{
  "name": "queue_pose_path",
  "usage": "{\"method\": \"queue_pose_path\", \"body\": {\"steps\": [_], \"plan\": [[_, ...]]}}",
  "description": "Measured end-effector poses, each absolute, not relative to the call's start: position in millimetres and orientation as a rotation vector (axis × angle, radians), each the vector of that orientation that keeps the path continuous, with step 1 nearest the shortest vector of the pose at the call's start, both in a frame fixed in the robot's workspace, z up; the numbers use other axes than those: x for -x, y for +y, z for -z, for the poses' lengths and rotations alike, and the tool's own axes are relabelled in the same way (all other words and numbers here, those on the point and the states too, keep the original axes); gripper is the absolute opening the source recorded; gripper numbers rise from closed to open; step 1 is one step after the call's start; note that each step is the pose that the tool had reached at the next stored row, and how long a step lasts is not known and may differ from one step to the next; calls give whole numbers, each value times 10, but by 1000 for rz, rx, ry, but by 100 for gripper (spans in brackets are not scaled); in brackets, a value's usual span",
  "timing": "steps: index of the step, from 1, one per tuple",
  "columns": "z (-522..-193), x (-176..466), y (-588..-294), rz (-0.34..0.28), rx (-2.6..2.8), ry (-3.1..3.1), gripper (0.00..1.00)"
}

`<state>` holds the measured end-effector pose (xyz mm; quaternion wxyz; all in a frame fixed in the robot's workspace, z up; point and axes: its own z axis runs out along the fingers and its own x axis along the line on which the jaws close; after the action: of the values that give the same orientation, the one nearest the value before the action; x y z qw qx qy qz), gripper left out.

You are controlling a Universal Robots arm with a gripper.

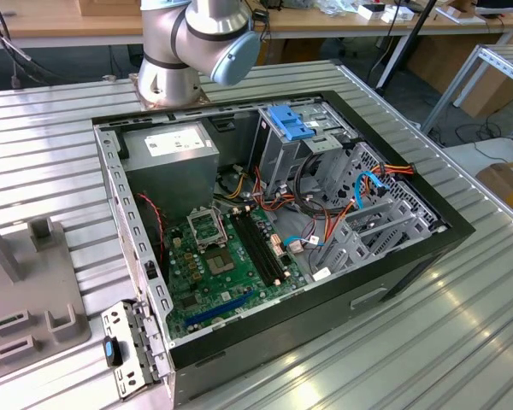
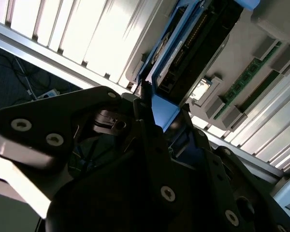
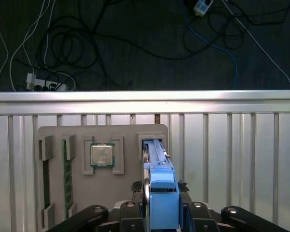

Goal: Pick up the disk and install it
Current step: 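Pick up the disk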

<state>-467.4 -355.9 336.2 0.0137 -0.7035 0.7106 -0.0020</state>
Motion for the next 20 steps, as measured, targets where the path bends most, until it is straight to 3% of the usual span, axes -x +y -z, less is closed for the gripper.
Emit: {"method": "queue_pose_path", "body": {"steps": [6,15,20], "plan": [[-3607,4674,-3559,6,2191,2213,37],[-3618,4732,-3559,24,2177,2198,37],[-3852,4732,-3559,24,2177,2198,37]]}}
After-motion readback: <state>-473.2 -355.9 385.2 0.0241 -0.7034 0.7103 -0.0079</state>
